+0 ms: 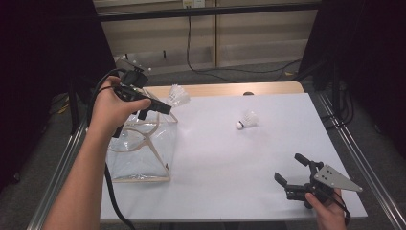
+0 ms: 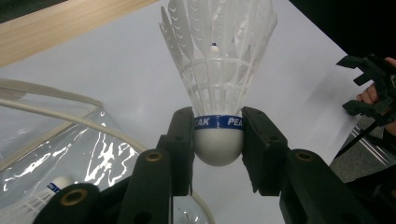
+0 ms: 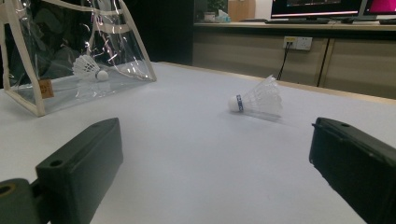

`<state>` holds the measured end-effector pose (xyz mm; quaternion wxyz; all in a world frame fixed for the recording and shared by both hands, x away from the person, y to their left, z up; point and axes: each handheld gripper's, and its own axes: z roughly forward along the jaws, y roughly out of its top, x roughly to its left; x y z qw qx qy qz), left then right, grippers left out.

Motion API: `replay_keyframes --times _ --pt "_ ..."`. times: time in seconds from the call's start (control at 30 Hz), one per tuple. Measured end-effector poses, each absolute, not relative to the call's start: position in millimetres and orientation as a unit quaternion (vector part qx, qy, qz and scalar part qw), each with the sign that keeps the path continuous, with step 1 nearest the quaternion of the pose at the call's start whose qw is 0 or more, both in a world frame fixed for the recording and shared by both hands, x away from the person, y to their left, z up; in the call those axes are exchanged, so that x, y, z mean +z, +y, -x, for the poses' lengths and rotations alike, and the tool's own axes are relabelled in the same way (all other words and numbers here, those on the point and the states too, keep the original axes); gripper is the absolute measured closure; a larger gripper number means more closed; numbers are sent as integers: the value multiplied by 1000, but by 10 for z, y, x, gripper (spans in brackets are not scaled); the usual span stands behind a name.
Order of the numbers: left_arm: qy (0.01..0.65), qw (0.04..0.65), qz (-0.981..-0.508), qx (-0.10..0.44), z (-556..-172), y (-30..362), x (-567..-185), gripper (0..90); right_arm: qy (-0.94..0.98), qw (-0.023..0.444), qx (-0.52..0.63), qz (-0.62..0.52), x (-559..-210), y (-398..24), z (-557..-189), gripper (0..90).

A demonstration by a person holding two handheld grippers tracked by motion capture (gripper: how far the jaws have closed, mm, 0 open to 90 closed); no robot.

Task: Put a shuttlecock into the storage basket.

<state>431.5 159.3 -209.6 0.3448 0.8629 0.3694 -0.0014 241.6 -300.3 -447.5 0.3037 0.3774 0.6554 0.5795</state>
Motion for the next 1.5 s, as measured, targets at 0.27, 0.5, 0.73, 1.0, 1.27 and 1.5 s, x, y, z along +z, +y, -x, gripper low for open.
replay_keyframes --times 0.27,0.5,0.73,1.0,1.27,1.5 --pt "378 346 -859 11 -4326 1682 -2070 656 654 304 580 -378 -4474 -3002 -2414 24" --pt "390 346 -854 17 -4338 1768 -2084 656 656 304 579 -377 -4475 -3002 -2417 25" --pt "399 347 -848 20 -4354 1836 -2092 656 655 304 579 -378 -4477 -3000 -2417 24" --pt "408 347 -844 25 -4365 1906 -2096 656 656 304 579 -377 -4477 -3000 -2418 24" --pt "420 351 -836 30 -4376 1966 -2113 656 655 304 579 -377 -4476 -3000 -2417 24" --pt "428 351 -833 31 -4386 2019 -2124 656 655 305 579 -377 -4476 -3002 -2417 24"
